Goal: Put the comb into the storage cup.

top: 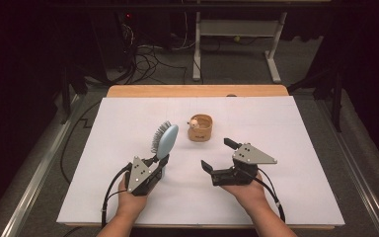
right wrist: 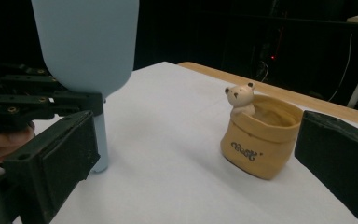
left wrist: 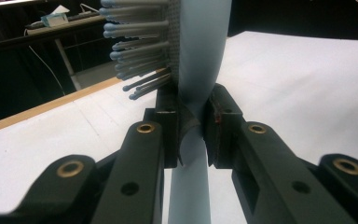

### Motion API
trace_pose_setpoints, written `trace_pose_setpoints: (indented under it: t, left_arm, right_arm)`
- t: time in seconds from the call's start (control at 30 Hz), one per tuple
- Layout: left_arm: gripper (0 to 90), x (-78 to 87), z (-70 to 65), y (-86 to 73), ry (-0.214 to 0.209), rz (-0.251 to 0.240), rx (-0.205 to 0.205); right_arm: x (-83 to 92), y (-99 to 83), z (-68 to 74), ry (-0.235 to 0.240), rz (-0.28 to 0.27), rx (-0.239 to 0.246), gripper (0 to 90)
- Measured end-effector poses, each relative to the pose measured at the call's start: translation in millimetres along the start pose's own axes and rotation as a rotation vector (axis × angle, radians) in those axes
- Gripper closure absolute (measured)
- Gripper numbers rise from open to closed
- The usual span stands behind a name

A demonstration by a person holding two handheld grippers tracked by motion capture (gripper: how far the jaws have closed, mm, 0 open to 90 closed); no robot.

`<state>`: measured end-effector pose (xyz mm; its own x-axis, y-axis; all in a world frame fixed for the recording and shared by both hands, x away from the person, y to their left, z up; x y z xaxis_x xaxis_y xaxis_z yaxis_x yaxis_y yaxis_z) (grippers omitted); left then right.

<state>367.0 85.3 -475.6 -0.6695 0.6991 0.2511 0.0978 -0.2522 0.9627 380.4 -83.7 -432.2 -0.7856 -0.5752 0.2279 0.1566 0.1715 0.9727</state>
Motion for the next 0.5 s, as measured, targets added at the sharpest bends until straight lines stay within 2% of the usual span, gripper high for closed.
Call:
trace_pose_setpoints:
  t: [0.5]
  left_arm:
    - [77.6, -14.1, -17.5, 0.0, -0.026, 0.001, -0.026]
  right_arm:
    - [-8.1, 11.2, 19.4, 0.049, -0.018, -0.002, 0.1]
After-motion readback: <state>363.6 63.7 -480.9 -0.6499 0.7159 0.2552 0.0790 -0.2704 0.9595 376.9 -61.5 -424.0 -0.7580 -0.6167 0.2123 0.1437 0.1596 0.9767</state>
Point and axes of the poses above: each handheld gripper's, and its own axes: x roughly backward along the jaws, y roughly out of its top, z roughly to its left, the point moved 10 cm from there along -x, roughly forward along the jaws, and after that the axes turned 10 degrees about -y, right-handed, at the moved point
